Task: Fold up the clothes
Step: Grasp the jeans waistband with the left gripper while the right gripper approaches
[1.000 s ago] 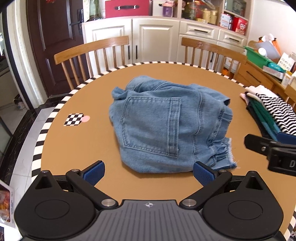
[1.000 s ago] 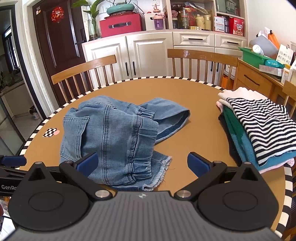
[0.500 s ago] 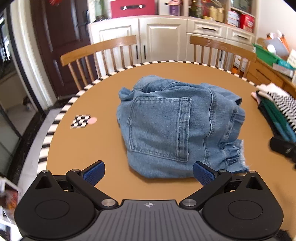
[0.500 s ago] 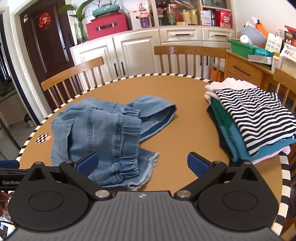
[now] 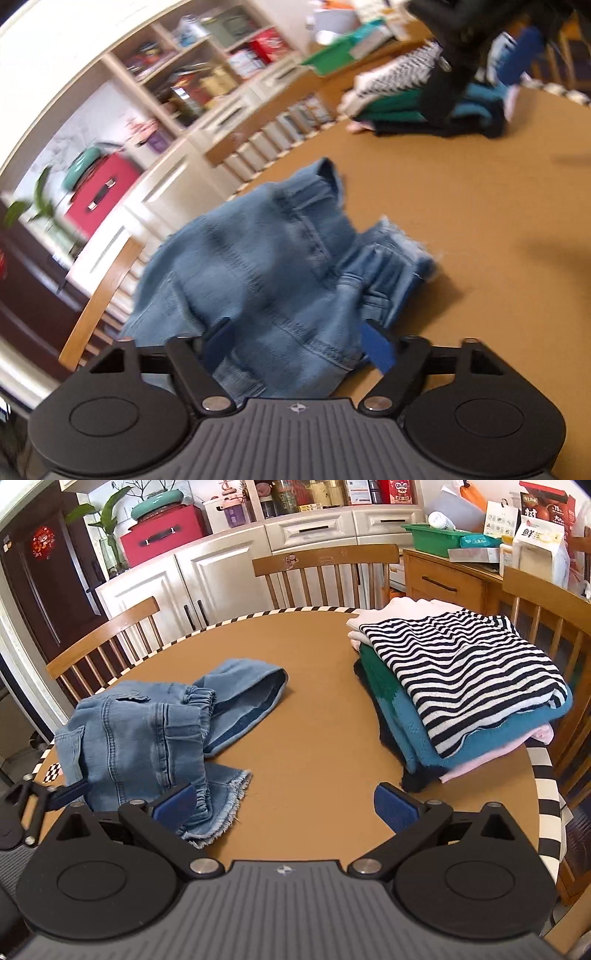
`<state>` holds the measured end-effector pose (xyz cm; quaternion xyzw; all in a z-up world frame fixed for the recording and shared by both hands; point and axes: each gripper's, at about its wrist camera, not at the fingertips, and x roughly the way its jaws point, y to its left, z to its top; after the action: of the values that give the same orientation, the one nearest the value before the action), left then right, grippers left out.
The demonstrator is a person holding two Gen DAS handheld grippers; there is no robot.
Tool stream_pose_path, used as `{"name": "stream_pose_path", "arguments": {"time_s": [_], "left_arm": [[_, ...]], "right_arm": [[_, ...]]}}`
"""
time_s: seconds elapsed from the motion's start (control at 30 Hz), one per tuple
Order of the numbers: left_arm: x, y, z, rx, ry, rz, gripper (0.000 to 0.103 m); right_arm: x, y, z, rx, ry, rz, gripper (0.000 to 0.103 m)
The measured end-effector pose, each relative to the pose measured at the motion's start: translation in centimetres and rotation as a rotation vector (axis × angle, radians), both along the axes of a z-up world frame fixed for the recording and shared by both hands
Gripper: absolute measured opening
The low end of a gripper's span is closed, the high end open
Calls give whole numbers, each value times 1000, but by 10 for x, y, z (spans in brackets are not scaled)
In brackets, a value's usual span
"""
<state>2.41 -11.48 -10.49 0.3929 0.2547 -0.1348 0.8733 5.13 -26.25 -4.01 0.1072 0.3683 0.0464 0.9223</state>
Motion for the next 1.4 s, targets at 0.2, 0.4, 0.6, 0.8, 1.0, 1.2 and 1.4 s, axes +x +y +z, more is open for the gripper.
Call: {"name": "stream_pose_path", "arguments": {"time_s": [0.2,0.4,0.6,0.8,1.0,1.2,1.4], "left_arm": [[0,-2,-21,143,-27,-146,63],[1,-15,-25,199,22,-213,67],[0,-38,-38,258,-2,-243,57],[16,-37,-33,128,66,-174,25],[35,7,27,-233,84,40,20],[29,76,88,-362,-80,274,0],[34,108,85,-393,13,262,2]], "right_arm": [[4,12,0,-25,11,49,103],[11,16,6,-32,10,54,103],[16,13,5,-37,20,38,103],[13,13,8,-52,4,60,103],[11,9,20,-84,-163,168,102],[33,30,14,-306,-349,483,102],[91,60,-16,-445,-242,723,80]]}}
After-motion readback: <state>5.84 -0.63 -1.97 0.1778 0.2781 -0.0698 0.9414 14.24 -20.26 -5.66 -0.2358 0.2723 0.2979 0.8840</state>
